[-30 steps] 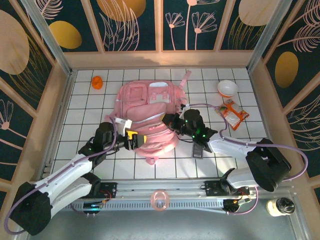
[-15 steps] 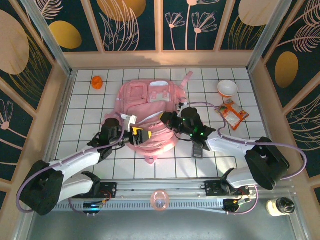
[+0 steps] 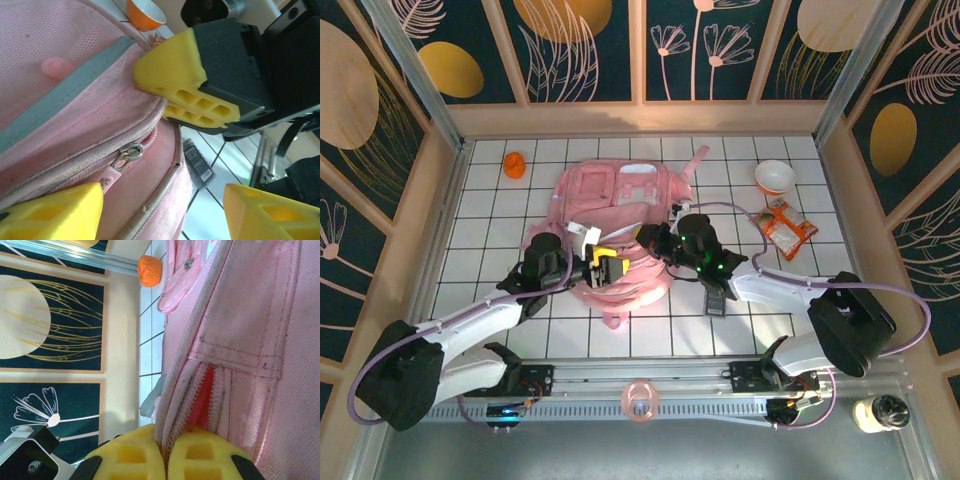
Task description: Pack the student bag
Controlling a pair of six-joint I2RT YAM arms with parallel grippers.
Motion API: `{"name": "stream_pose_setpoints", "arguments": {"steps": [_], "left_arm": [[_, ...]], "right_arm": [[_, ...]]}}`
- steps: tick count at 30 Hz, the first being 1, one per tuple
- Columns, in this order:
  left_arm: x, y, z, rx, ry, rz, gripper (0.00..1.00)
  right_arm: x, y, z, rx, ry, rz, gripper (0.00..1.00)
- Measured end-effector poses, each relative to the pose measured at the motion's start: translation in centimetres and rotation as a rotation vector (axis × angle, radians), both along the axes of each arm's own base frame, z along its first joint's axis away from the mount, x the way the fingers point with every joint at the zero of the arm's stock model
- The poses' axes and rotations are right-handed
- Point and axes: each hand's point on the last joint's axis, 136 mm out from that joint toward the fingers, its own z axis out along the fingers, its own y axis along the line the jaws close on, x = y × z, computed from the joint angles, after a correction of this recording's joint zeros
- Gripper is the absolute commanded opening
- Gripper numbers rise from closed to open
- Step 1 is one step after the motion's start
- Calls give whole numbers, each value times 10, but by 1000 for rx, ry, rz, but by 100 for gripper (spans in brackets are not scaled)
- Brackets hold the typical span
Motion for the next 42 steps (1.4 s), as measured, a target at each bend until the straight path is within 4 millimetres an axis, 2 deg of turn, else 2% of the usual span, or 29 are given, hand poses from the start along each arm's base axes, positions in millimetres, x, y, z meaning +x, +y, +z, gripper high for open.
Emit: {"name": "stream_pose_setpoints", "arguments": {"steps": [9,17,31,35,42], "left_arm": [[12,14,-6,49,14,116,74],[9,20,-18,44,45,149,75],[6,-3,-15,-37,69,35,55],[7,-5,-14,-32,60,33,43],[11,-4,-17,-6,41,51,37]], "right_arm": [[-1,0,-2,-8,4,1,0],[-3,1,-3,-11,7,6,0],[-2,1,-2,-12,4,-1,0],[-1,1,-1,-10,2,0,0],[-1,3,2,-6,-4,-1,0]]}}
